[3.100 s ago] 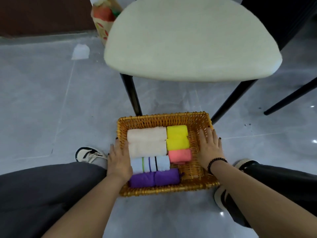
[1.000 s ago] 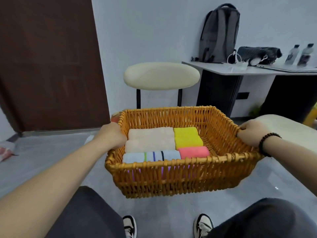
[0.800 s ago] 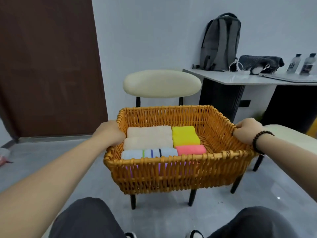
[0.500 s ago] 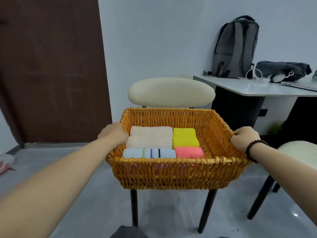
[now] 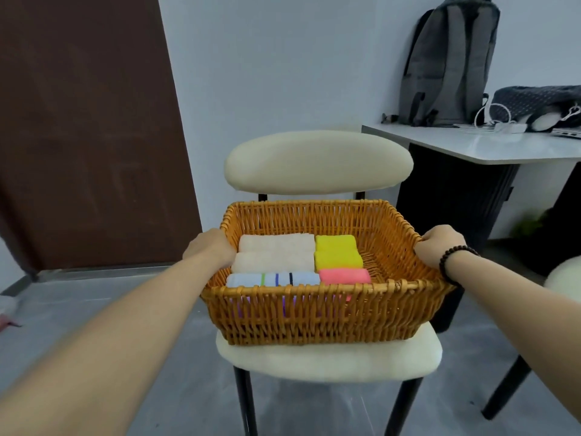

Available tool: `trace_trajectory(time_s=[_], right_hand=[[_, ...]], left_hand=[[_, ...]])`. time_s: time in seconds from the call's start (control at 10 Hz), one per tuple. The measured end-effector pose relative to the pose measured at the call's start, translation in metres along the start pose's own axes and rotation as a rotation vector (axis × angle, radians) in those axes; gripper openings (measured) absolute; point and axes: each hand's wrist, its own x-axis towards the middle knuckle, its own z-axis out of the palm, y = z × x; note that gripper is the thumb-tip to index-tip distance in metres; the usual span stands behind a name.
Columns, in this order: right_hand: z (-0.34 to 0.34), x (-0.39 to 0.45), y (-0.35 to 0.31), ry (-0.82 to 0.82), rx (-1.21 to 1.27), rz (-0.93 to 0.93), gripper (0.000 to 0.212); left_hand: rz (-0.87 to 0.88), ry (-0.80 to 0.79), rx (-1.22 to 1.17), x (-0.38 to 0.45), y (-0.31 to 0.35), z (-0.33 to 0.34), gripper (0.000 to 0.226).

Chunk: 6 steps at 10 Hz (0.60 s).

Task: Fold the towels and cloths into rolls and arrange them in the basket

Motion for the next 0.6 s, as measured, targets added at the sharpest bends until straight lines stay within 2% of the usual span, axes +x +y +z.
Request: trace_trajectory(time_s=[0.2, 0.4, 0.5, 0.6], right_hand=[[0.005, 0.002, 0.009, -0.026, -0.011, 0.039, 0.016], [-0.001, -0.001, 0.005, -0.083, -0.015, 0.043, 0.014], [-0.015, -0.008, -0.003, -0.078, 0.055, -0.007, 0.017], [-0.036, -0.029, -0.015, 0.027, 0.137, -0.063, 0.023]], left_hand=[[0.031, -0.053, 0.026, 0.008, 0.006, 0.004, 0.01], [0.041, 0.008, -0.009, 0.004, 0.003, -0.004, 0.018], [0.083, 0.029, 0.009, -0.008, 0.003, -0.019, 0.015], [0.133, 0.043, 0.025, -0.024, 0.003, -0.033, 0.012]])
